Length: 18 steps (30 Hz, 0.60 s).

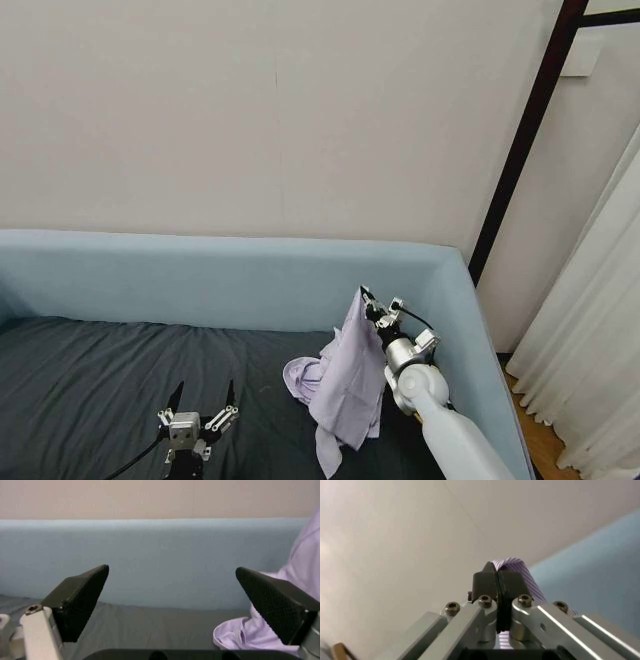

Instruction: Pick up the clothes from the sofa and hang them on the clothes hanger.

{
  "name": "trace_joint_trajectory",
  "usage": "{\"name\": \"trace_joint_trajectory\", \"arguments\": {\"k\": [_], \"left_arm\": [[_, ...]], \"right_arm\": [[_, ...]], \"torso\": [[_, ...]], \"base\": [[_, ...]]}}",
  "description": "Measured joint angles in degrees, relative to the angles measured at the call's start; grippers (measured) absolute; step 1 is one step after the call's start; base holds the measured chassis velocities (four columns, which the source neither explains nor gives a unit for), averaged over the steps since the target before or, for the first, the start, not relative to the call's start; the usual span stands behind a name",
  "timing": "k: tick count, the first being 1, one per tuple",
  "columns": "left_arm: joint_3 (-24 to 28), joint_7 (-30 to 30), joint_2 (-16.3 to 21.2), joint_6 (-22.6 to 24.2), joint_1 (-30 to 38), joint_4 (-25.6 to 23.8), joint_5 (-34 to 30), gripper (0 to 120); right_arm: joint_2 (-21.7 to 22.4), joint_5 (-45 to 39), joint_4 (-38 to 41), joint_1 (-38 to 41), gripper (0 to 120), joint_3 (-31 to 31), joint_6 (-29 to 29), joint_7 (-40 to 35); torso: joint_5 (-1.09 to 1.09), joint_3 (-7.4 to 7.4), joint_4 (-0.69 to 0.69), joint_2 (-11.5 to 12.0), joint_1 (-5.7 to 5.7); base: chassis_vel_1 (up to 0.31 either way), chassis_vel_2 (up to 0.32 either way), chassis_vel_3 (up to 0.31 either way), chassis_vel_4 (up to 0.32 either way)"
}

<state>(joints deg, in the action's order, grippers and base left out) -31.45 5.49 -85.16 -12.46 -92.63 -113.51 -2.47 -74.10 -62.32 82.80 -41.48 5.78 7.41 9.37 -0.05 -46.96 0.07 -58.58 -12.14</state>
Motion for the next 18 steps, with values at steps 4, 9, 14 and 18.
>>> {"name": "trace_joint_trajectory", "arguments": {"k": [4, 9, 14, 18], "left_arm": [[0.0, 0.1, 0.3, -0.7, -0.1, 0.4, -0.5, 100], [-0.4, 0.7, 1.0, -1.1, -0.4, 0.5, -1.0, 100], [-0.8, 0.9, 1.8, -1.4, -0.7, 0.1, -1.6, 100], [-0.5, 0.9, 2.0, -1.6, -0.8, -0.1, -1.8, 100]], "right_arm": [[1.9, -1.9, 4.3, 1.5, 0, -1.5, 0.8, -0.4], [4.2, -5.1, 8.3, 4.3, 0, -2.7, 2.2, -0.8], [7.8, -8.3, 11.9, 7.7, 0, -3.0, 3.0, -1.5], [10.6, -10.3, 13.1, 9.8, 0, -3.3, 3.6, -1.5]], "torso": [[0.0, 0.0, 0.0, 0.0, 0.0], [0.0, 0.0, 0.0, 0.0, 0.0], [0.0, 0.0, 0.0, 0.0, 0.0], [0.01, 0.0, 0.01, 0.0, 0.0]], "base": [[0.0, 0.0, 0.0, 0.0], [0.0, 0.0, 0.0, 0.0], [0.0, 0.0, 0.0, 0.0], [0.0, 0.0, 0.0, 0.0]]}}
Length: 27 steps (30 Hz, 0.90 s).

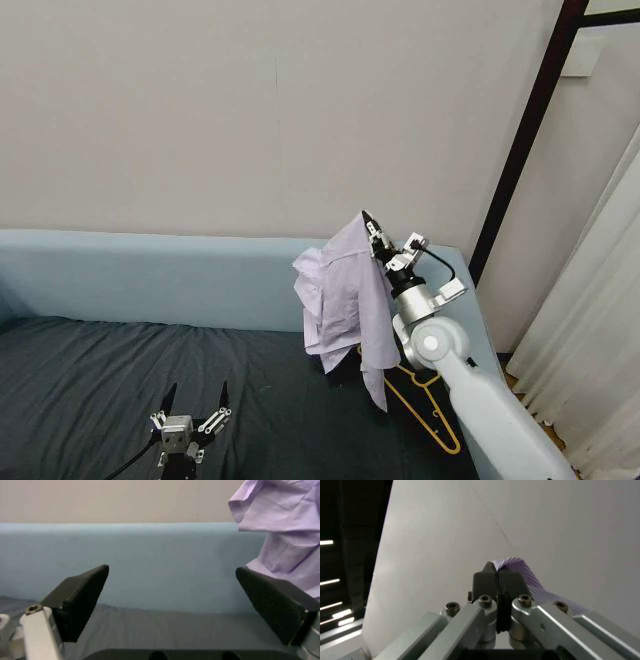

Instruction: Pick up the clothes from the sofa and hang them on the clothes hanger.

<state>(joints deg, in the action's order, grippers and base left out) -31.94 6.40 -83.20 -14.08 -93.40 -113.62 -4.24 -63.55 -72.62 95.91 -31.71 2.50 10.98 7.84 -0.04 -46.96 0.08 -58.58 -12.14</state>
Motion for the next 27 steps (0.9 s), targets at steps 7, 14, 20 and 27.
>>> {"name": "trace_joint_trajectory", "arguments": {"k": [7, 14, 20, 27], "left_arm": [[0.6, 0.0, 0.0, -0.4, 0.2, -0.2, 0.0, 100], [1.1, 0.0, -0.1, -0.5, 0.7, 0.0, 0.0, 100], [0.3, 0.0, 0.1, -0.7, 0.6, 0.0, -0.2, 100], [-1.2, 0.0, 0.5, -0.9, 0.6, 0.4, -1.3, 100]], "right_arm": [[3.9, -2.9, 1.9, 1.7, 0, -0.1, 0.3, 0.0], [4.7, -2.9, 4.5, 1.7, 0, -1.0, 0.3, -1.9], [2.9, -2.3, 5.0, 4.5, 0, -5.0, 0.6, -2.6], [-1.9, -1.8, 1.1, 14.1, 0, -11.5, 1.2, -3.6]], "torso": [[0.0, 0.0, 0.0, 0.0, 0.0], [-0.01, 0.0, 0.01, 0.0, 0.0], [-0.01, 0.0, 0.0, 0.0, 0.0], [-0.04, 0.0, -0.03, 0.0, 0.0]], "base": [[0.0, 0.0, 0.0, 0.0], [0.0, 0.0, 0.0, 0.0], [0.0, 0.0, 0.0, 0.0], [0.0, 0.0, 0.0, 0.0]]}}
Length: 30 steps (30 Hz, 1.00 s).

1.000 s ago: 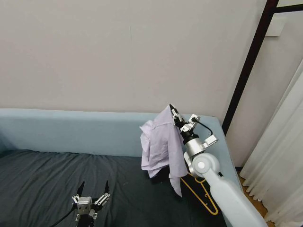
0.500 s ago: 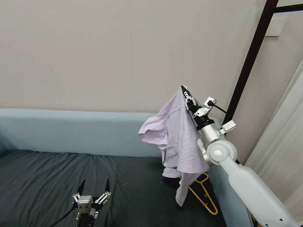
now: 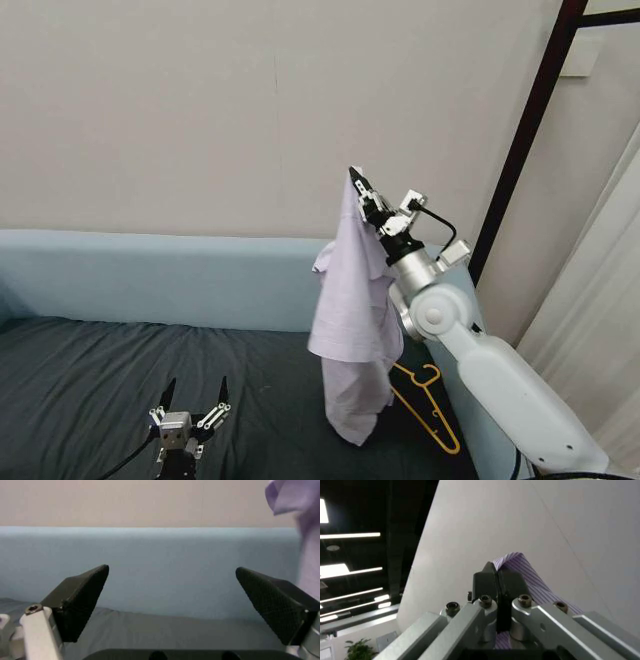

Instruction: Pick up the clothes from the sofa and hang them on the clothes hanger.

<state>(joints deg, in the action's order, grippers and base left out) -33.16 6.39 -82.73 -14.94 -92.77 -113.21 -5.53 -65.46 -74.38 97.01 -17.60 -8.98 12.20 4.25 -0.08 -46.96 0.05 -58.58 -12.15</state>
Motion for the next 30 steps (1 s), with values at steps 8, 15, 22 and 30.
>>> {"name": "trace_joint_trajectory", "arguments": {"k": [8, 15, 22, 30], "left_arm": [[-0.5, 0.0, -0.1, -0.7, -0.6, -0.2, -0.2, 100], [-1.8, 0.0, -0.4, -1.5, -2.4, -1.7, -0.3, 100], [-2.9, 0.0, 0.2, -0.3, -0.8, -1.0, -0.6, 100], [-1.6, 0.2, 0.5, 0.8, 2.9, 3.7, -0.8, 100]], "right_arm": [[0.7, 7.8, -6.3, -6.1, 0, -1.2, -0.1, 0.1], [4.6, 17.9, -17.1, -23.9, 0, 2.4, 0.5, 12.1], [5.1, 26.2, -18.9, -35.7, 0, 6.4, -0.3, 15.2], [6.6, 38.5, -19.5, -41.6, 0, 8.4, -7.6, 10.2]], "torso": [[0.01, 0.0, 0.02, 0.0, 0.0], [0.05, 0.0, 0.06, 0.0, 0.0], [0.03, 0.01, 0.03, 0.0, 0.01], [0.04, 0.01, 0.03, 0.0, 0.01]], "base": [[0.0, 0.0, 0.0, 0.0], [0.0, 0.0, 0.0, 0.0], [0.0, 0.0, 0.0, 0.0], [0.0, 0.0, 0.0, 0.0]]}}
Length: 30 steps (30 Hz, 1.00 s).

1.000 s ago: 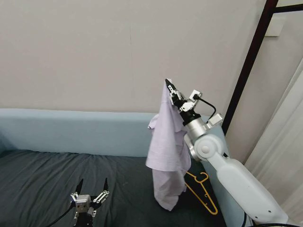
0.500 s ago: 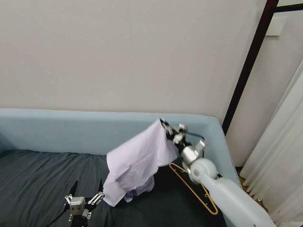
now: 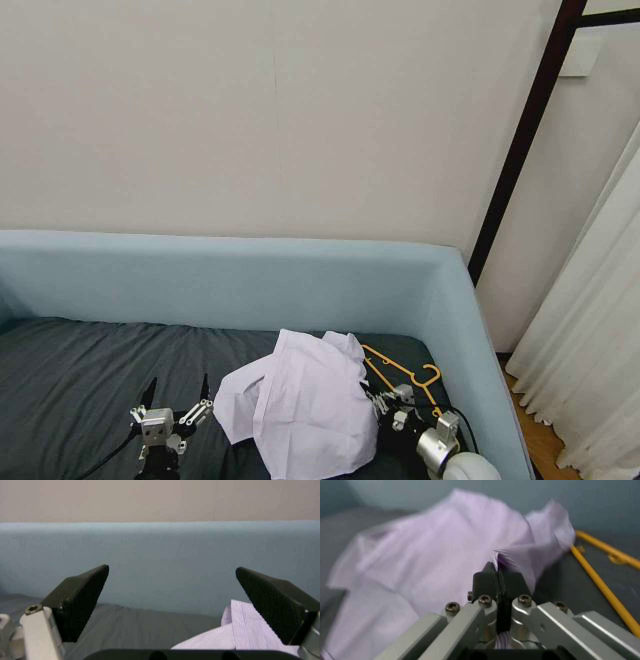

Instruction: Pick up the clothes from the sofa and hang them on the clothes hanger.

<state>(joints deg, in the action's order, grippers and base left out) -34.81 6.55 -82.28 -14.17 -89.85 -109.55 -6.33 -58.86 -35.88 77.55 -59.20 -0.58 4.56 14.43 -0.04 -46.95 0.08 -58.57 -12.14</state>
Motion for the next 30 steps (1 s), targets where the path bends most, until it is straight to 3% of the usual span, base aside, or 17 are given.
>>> {"name": "trace_joint_trajectory", "arguments": {"k": [3, 6, 10, 13, 16, 22, 26, 27, 30], "left_arm": [[0.6, 0.0, 0.0, -0.1, 0.9, 1.1, 0.0, 100], [0.9, 0.0, 0.2, -0.1, 1.5, 1.8, -0.1, 100], [1.2, 0.0, 0.3, -0.1, 2.1, 2.4, -0.1, 100], [1.0, 0.0, 0.7, -0.1, 2.1, 2.5, -0.2, 100], [0.3, 0.0, 1.2, -0.1, 2.0, 2.5, -0.4, 100], [-1.0, 0.0, 1.7, -0.4, 1.6, 2.4, -1.1, 100], [-1.5, 0.0, 1.7, -0.4, 1.0, 2.4, -1.2, 100], [-1.5, 0.0, 1.7, -0.4, 1.0, 2.4, -1.2, 100], [-1.5, -0.2, 1.5, -0.4, 0.6, 2.3, -0.9, 100]], "right_arm": [[0.1, 2.4, -0.2, -1.7, 0, 0.5, -4.1, -4.7], [0.3, 3.6, -0.7, -2.4, 3, 0.5, -3.4, -2.8], [0.9, 6.1, 0.3, -2.9, 16, 0.1, -2.5, -3.7], [3.6, 4.7, 6.9, -3.5, 31, -1.1, -11.8, -19.3], [6.3, 4.0, 11.2, -3.8, 41, -0.7, -15.4, -23.5], [9.0, -2.6, 18.6, -1.7, 61, 0.4, -17.1, -25.1], [5.1, -10.2, 16.4, 3.8, 79, -2.0, -12.0, -22.4], [5.1, -10.2, 16.4, 3.8, 79, -2.0, -12.0, -22.4], [-0.4, -13.1, 10.5, 8.9, 92, -4.7, -9.8, -19.5]], "torso": [[0.0, 0.0, 0.0, 0.0, 0.0], [0.0, 0.0, 0.0, 0.0, 0.0], [0.01, -0.01, 0.0, 0.0, 0.0], [0.01, -0.01, -0.01, 0.0, 0.0], [-0.01, 0.0, 0.02, 0.0, 0.0], [-0.02, 0.0, -0.01, 0.0, 0.0], [-0.02, 0.0, 0.01, 0.0, 0.0], [-0.02, 0.0, 0.01, 0.0, 0.0], [0.0, -0.01, -0.04, 0.0, 0.0]], "base": [[0.0, 0.0, 0.0, 0.0], [0.0, 0.0, 0.0, 0.0], [0.0, 0.0, 0.0, 0.0], [0.0, 0.0, 0.0, 0.0], [0.0, 0.0, 0.0, 0.0], [0.0, 0.0, 0.0, 0.0], [0.0, 0.0, 0.0, 0.0], [0.0, 0.0, 0.0, 0.0], [0.0, 0.0, 0.0, 0.0]]}}
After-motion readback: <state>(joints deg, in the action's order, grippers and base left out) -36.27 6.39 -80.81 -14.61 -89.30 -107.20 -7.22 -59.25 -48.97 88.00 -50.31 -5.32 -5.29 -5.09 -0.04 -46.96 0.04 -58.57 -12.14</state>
